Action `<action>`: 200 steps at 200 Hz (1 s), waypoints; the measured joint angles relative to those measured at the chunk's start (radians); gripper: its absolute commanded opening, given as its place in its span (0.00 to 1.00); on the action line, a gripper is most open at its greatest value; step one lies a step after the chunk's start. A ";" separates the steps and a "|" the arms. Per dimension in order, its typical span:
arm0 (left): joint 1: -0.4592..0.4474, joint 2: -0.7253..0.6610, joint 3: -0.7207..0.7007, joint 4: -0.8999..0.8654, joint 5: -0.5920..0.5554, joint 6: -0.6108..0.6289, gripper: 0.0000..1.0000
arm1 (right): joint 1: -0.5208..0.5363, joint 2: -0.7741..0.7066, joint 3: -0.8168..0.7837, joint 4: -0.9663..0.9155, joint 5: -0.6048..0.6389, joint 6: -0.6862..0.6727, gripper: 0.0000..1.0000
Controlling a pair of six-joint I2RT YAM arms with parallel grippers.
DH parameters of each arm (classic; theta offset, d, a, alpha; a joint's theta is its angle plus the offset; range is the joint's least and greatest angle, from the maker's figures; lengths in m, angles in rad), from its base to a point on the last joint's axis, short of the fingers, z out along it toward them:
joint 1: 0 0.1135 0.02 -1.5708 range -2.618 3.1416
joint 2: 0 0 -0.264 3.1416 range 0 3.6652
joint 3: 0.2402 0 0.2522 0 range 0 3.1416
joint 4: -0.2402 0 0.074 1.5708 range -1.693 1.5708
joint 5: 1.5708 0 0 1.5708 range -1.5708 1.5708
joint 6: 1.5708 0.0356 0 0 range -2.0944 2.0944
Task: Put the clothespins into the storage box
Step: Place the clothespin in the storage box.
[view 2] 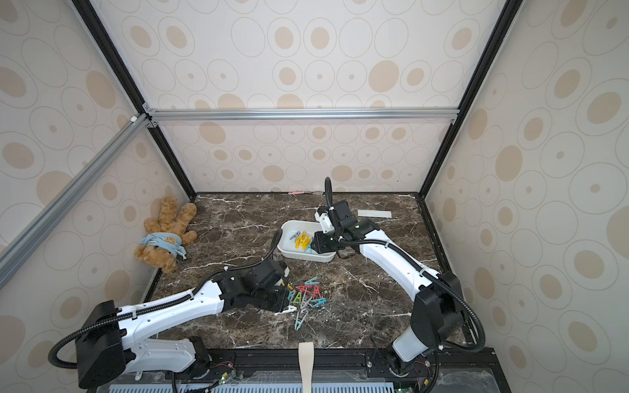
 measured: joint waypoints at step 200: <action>0.344 0.849 0.786 0.112 0.060 0.302 0.12 | 0.153 -0.125 -0.345 -0.032 0.056 0.161 0.34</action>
